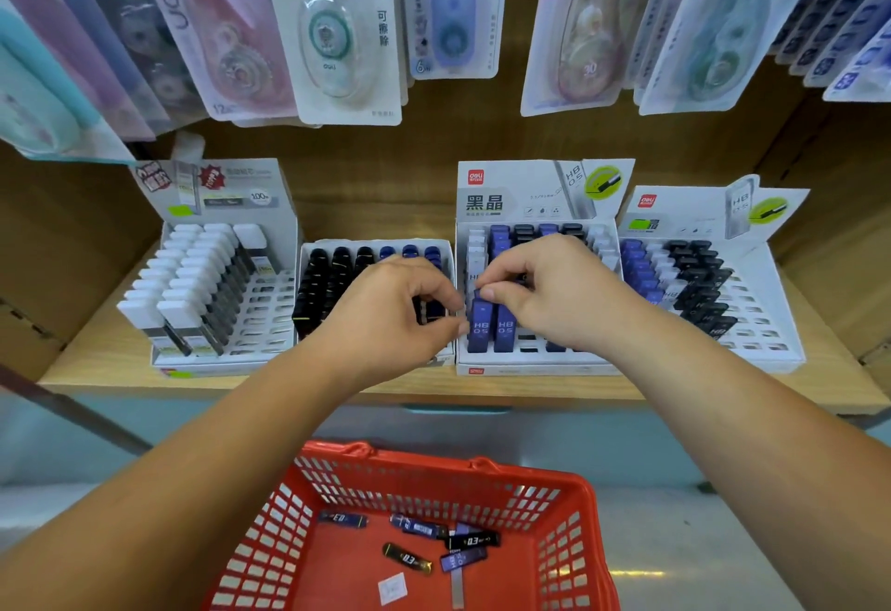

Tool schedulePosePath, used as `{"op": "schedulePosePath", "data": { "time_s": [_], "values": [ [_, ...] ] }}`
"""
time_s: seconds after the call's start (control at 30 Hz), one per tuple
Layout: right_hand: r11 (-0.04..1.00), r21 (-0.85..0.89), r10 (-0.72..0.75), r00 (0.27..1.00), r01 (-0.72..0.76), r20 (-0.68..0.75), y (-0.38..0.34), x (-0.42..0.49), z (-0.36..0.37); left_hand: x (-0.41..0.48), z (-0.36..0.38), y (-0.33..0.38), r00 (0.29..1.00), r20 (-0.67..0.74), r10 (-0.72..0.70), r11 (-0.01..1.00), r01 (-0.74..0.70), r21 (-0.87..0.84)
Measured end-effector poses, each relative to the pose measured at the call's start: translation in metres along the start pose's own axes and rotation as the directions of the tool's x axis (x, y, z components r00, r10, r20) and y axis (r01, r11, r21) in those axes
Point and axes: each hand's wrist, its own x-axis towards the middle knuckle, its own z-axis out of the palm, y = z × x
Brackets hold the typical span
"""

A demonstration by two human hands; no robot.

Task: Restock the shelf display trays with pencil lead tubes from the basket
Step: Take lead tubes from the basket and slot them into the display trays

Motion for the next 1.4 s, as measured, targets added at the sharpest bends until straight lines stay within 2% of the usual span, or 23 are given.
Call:
{"op": "schedulePosePath", "data": {
  "time_s": [0.17,0.3,0.37,0.43,0.73,0.87,1.03,1.1,1.27,1.4],
  "values": [
    [0.989,0.143,-0.019,0.998,0.027,-0.060,0.000,-0.002,0.002,-0.002,0.005,0.011,0.998,-0.020,-0.057,0.996,0.055,-0.063],
    [0.954,0.298,0.026,0.975,0.042,-0.220,-0.006,-0.006,-0.007,0.004,0.010,0.021,0.994,-0.062,-0.089,0.991,0.082,-0.106],
    [0.934,0.353,0.066,0.940,0.060,-0.334,-0.004,-0.008,-0.020,0.005,0.011,0.021,0.995,-0.045,-0.090,0.994,0.087,-0.069],
    [0.924,0.377,0.089,0.925,0.062,-0.369,0.001,-0.014,-0.031,0.003,0.013,0.020,0.998,-0.024,-0.054,0.999,0.054,0.004],
    [0.989,0.146,0.018,0.986,0.006,-0.164,0.033,-0.040,-0.015,0.002,0.017,0.024,0.998,-0.043,-0.034,0.996,0.037,0.084],
    [0.991,0.132,0.032,0.996,-0.021,-0.079,0.040,-0.043,-0.012,0.000,0.019,0.025,0.998,-0.059,-0.034,0.995,0.039,0.088],
    [0.988,0.151,0.040,0.996,-0.028,-0.074,0.045,-0.040,-0.010,0.000,0.019,0.023,0.998,-0.066,-0.016,0.995,0.022,0.095],
    [0.995,0.090,0.058,0.996,-0.052,-0.064,0.046,-0.039,-0.007,0.000,0.019,0.023,0.998,-0.060,-0.015,0.996,0.021,0.090],
    [0.976,-0.204,0.079,0.997,-0.080,-0.011,0.039,-0.039,-0.008,0.000,0.017,0.021,0.999,-0.044,-0.004,0.996,0.008,0.089],
    [0.977,-0.214,0.000,0.997,-0.017,-0.077,0.027,-0.047,-0.015,-0.009,0.009,0.023,0.991,-0.078,0.107,0.983,-0.093,0.159]
  ]
}}
